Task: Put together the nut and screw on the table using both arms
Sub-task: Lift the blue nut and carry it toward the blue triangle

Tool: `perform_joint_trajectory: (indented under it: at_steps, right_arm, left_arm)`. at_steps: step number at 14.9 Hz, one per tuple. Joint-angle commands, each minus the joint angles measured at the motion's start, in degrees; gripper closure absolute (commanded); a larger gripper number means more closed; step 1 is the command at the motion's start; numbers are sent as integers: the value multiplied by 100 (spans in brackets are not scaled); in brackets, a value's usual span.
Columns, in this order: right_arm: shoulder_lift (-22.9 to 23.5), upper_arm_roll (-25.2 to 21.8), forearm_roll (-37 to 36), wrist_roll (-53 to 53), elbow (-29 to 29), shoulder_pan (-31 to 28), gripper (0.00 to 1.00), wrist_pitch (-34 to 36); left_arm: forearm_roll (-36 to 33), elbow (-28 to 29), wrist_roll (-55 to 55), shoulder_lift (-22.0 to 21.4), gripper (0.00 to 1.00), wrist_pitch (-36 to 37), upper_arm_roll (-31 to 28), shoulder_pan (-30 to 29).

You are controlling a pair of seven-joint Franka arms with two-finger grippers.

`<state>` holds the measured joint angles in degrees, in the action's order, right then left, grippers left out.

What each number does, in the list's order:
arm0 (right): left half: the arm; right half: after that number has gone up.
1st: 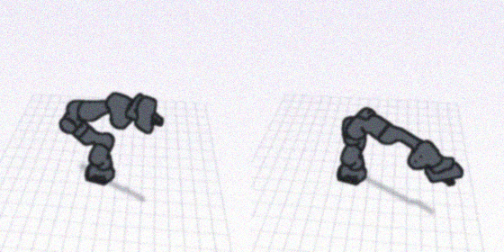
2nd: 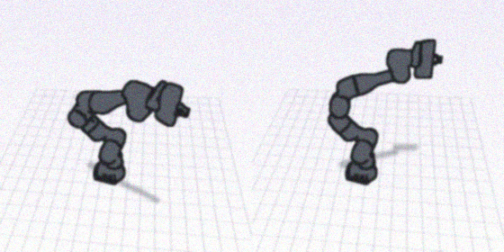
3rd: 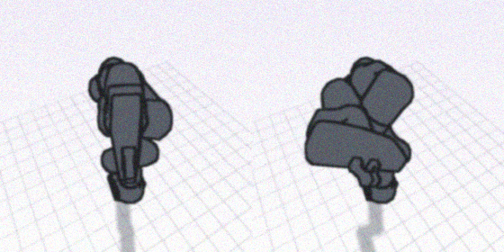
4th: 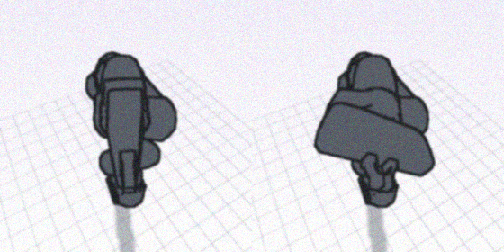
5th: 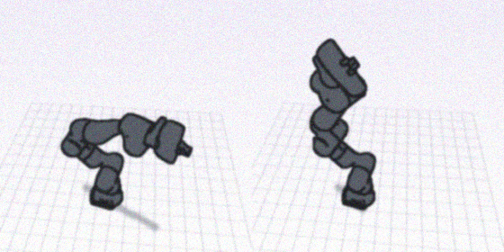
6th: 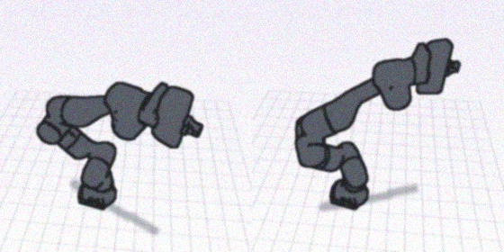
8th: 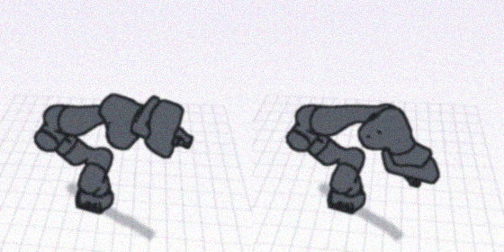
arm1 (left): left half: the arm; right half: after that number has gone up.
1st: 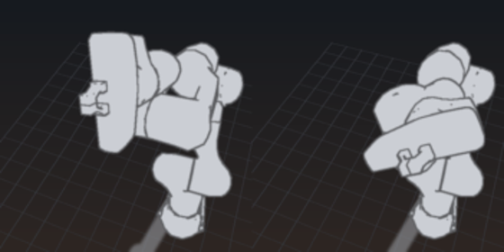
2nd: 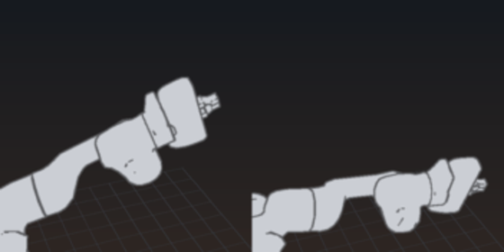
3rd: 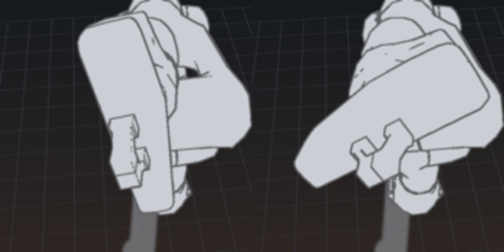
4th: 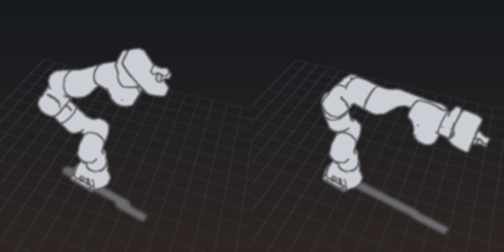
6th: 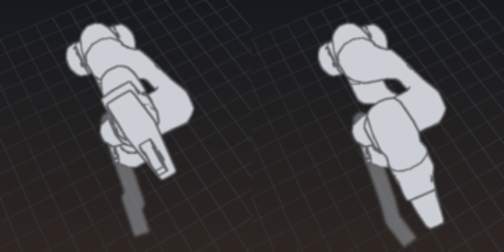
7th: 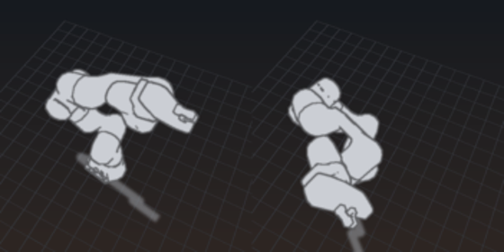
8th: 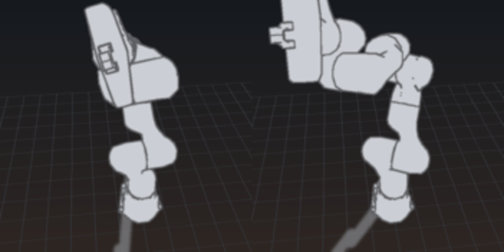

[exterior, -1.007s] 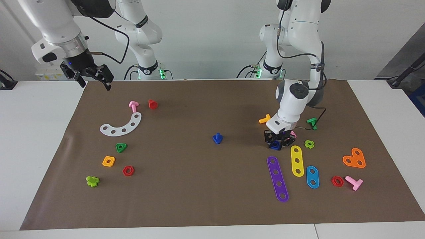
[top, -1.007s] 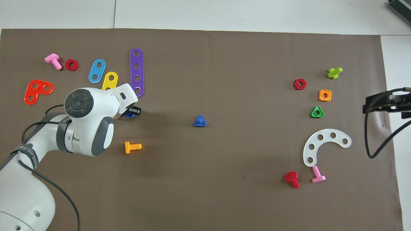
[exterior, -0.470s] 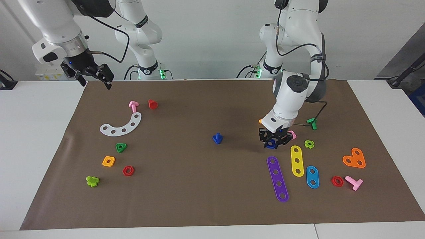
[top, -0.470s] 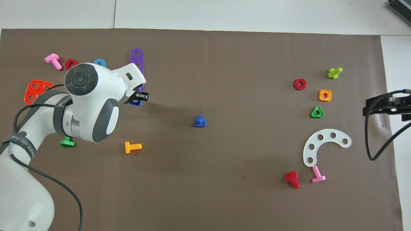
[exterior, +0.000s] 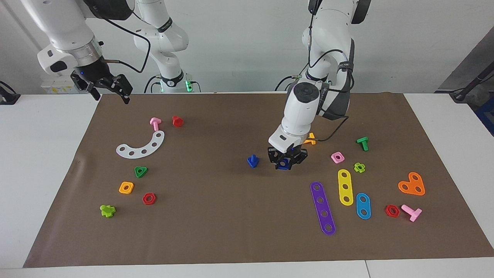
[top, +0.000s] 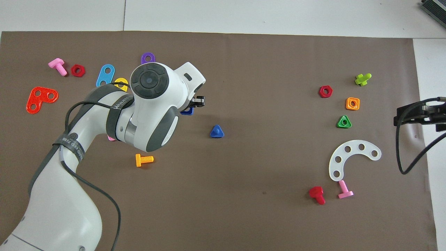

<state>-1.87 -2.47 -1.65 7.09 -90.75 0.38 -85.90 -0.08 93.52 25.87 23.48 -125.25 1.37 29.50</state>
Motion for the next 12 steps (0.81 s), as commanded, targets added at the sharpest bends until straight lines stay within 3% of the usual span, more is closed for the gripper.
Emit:
perform_joint_trajectory:
  at_steps: [1, 12]
  right_arm:
    - [-103, 37, -20, -67, -83, -47, 0, -32]
    - [-103, 37, 77, -15, -92, -46, 0, -120]
  left_arm:
    - [-264, -458, 672, 315, 100, 229, -119, 432]
    - [-353, -80, 971, 350, 100, 53, -110, 847]
